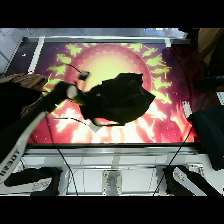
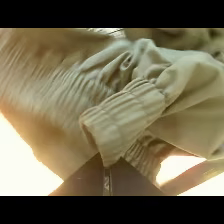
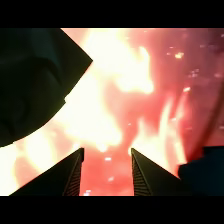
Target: Fold the clothes and pants, and hang the long-sleeved shirts on hangers.
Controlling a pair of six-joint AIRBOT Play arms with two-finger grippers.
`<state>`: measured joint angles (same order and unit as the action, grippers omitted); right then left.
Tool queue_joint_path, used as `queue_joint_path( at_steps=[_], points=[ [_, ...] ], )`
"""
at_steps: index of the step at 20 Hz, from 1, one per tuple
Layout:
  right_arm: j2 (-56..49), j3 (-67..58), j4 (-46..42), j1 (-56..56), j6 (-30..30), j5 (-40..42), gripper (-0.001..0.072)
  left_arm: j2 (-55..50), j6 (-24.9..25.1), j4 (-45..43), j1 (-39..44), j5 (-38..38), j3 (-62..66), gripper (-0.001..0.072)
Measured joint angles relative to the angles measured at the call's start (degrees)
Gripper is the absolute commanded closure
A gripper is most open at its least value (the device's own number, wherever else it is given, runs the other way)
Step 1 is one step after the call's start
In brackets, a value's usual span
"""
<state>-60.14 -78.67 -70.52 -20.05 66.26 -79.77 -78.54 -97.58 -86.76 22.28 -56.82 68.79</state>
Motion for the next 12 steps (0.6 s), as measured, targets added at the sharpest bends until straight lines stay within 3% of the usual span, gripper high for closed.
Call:
queue_joint_path(
  at_steps=[1, 2, 3, 8, 12],
  points=[
    [0.02, 2.80, 2.86, 0.20, 0.00, 1.57, 0.0370, 0.50, 0.04, -0.17, -2.78, -0.26, 0.79, 0.0587],
    [0.00, 5.53, 5.18, 0.57, -0.02, 3.23, 0.0370, 0.90, 0.22, 0.13, -5.05, -0.44, 1.42, 0.0274],
    [-0.04, 8.48, 7.37, 1.18, -0.24, 5.25, 0.0369, 1.16, 0.48, 0.94, -7.02, -0.63, 1.90, 0.0109],
    [-1.29, 19.15, 13.33, 5.33, -0.83, 12.04, 0.0373, 2.58, 2.60, 1.40, -12.28, -4.50, 2.67, 0.0110],
    [-2.16, 21.57, 15.45, 7.52, -0.44, 15.13, 0.0373, 8.37, -0.11, -0.66, -17.68, -7.74, -4.92, 0.0110]
  ],
)
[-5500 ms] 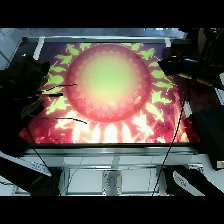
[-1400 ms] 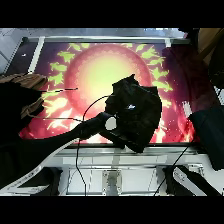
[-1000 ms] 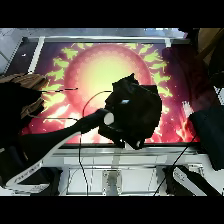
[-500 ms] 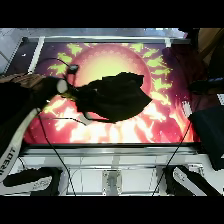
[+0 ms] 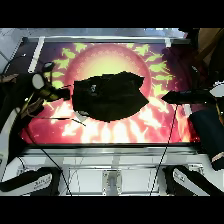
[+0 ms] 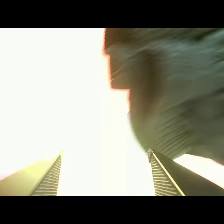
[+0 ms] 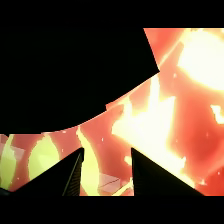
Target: Fold the clothes and pants, and hang the long-sleeved shirts on hangers.
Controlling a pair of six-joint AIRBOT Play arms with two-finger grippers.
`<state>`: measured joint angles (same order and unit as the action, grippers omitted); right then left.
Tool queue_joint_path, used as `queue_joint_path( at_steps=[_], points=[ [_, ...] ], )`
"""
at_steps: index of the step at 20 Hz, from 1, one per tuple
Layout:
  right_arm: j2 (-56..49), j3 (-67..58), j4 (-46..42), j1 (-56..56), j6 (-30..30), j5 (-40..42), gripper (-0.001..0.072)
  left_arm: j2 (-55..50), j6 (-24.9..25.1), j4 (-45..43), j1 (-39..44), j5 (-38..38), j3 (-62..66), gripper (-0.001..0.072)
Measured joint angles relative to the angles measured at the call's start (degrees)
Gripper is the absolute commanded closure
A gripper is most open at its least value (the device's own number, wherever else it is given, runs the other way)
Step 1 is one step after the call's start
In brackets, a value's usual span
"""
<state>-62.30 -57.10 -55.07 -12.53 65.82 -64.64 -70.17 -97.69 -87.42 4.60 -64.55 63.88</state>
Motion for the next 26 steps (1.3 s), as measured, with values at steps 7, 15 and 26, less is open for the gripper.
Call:
queue_joint_path(
  at_steps=[7, 15, 26],
  points=[
    [-0.28, 0.70, 2.51, 1.01, 0.48, 7.91, 0.0371, 15.41, -6.51, 24.13, -1.16, 24.52, -29.33, 0.0068],
    [-0.28, 0.76, 3.52, 1.07, 0.52, 9.68, 0.0372, 8.72, -10.73, 36.79, 11.39, 53.44, -36.54, 0.0020],
    [-0.28, 3.32, 2.97, 1.18, -0.72, 13.09, 0.0369, 4.59, -21.18, 37.77, 14.23, 75.93, -37.09, 0.0685]
  ],
)
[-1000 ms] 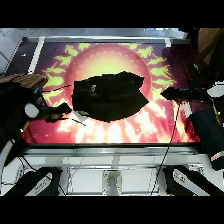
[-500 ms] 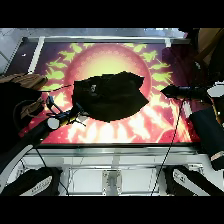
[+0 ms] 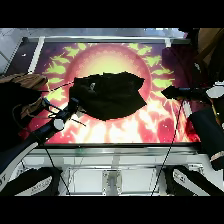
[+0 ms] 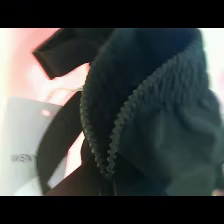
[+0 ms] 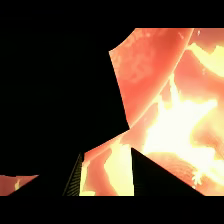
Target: Fold the clothes and pants, and hang the long-sleeved shirts on hangers.
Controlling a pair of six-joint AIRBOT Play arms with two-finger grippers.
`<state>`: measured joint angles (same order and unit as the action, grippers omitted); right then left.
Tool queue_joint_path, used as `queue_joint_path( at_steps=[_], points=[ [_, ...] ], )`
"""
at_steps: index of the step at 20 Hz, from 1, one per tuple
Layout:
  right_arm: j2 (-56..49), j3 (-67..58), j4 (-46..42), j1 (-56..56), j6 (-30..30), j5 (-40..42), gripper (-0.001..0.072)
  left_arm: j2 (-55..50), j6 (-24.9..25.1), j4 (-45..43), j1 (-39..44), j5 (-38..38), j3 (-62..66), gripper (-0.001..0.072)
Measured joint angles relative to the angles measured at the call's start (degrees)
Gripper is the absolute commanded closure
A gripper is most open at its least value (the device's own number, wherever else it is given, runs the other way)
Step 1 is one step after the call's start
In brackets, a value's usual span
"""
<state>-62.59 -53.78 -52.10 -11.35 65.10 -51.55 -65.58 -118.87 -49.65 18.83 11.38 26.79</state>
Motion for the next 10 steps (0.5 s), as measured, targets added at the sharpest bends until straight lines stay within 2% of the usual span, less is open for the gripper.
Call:
queue_joint_path(
  at_steps=[1, 2, 6, 10],
  points=[
    [-0.22, 2.19, 2.62, 0.33, -0.22, 2.78, 0.0355, 0.46, -0.35, -0.90, -0.07, 0.81, 0.00, 0.0685],
    [-0.59, 4.74, 5.73, 0.79, -0.33, 5.35, 0.0249, 0.85, -0.35, -1.99, -0.13, 1.44, 0.00, 0.0685],
    [-5.44, 15.50, 19.52, 1.73, -0.66, 13.09, 0.0241, 1.57, -0.70, -5.07, -0.22, 1.40, 0.00, 0.0685],
    [-13.35, 18.45, 34.95, 1.75, -6.71, 12.00, 0.0242, 1.79, -0.70, -9.35, -0.22, 0.50, 0.00, 0.0685]
  ],
)
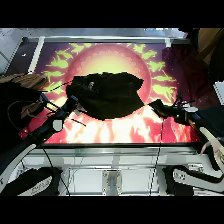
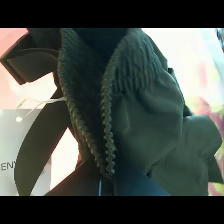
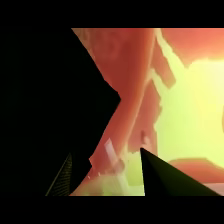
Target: Fold the clothes and pants, and hang the long-sleeved shirts on hangers.
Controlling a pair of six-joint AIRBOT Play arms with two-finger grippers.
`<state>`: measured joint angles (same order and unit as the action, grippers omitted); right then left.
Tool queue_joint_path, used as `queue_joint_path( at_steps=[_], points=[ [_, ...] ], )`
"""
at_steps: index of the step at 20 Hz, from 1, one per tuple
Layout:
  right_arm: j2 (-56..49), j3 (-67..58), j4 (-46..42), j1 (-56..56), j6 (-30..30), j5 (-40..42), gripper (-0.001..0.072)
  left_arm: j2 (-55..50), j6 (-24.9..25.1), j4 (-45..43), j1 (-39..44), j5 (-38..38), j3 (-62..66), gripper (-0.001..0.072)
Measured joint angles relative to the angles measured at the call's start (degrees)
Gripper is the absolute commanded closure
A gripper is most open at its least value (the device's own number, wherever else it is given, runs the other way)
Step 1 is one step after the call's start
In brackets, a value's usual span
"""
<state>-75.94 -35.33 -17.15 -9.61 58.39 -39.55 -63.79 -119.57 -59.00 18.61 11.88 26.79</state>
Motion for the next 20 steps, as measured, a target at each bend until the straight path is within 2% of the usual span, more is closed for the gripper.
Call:
queue_joint_path(
  at_steps=[3, 7, 10, 15, 17, 18, 19, 20],
  points=[
    [-5.27, -1.16, 7.80, 0.02, -3.85, -1.97, 0.0243, 0.02, -0.02, -1.57, 0.00, -0.35, 0.00, 0.0685],
    [-10.58, -4.46, 12.04, 1.84, -5.95, -3.82, 0.0274, 0.02, -0.02, -2.36, 0.00, -0.52, 0.00, 0.0685],
    [-12.94, -6.51, 12.94, 4.09, -5.38, -2.19, 0.0274, 0.02, -0.02, -2.73, 0.00, -0.57, 0.00, 0.0685],
    [-14.14, -7.82, 12.35, 5.68, -0.94, 0.72, 0.0295, 0.04, 0.00, -5.70, 0.00, -1.60, 0.00, 0.0685],
    [-14.75, -8.81, 11.85, 6.73, -0.02, 2.49, 0.0403, 0.04, -0.02, -6.32, 0.00, -2.40, 0.00, 0.0685],
    [-15.28, -9.60, 11.52, 7.50, 0.35, 3.32, 0.0489, 0.04, -0.02, -6.47, 0.00, -2.60, 0.00, 0.0685],
    [-15.78, -10.47, 11.02, 8.24, 0.52, 3.82, 0.0684, 0.04, 0.00, -6.62, 0.00, -2.86, 0.00, 0.0685],
    [-16.26, -11.41, 10.58, 8.96, 0.72, 4.48, 0.0702, 0.04, -0.02, -6.73, 0.00, -2.97, 0.00, 0.0685]
  ],
)
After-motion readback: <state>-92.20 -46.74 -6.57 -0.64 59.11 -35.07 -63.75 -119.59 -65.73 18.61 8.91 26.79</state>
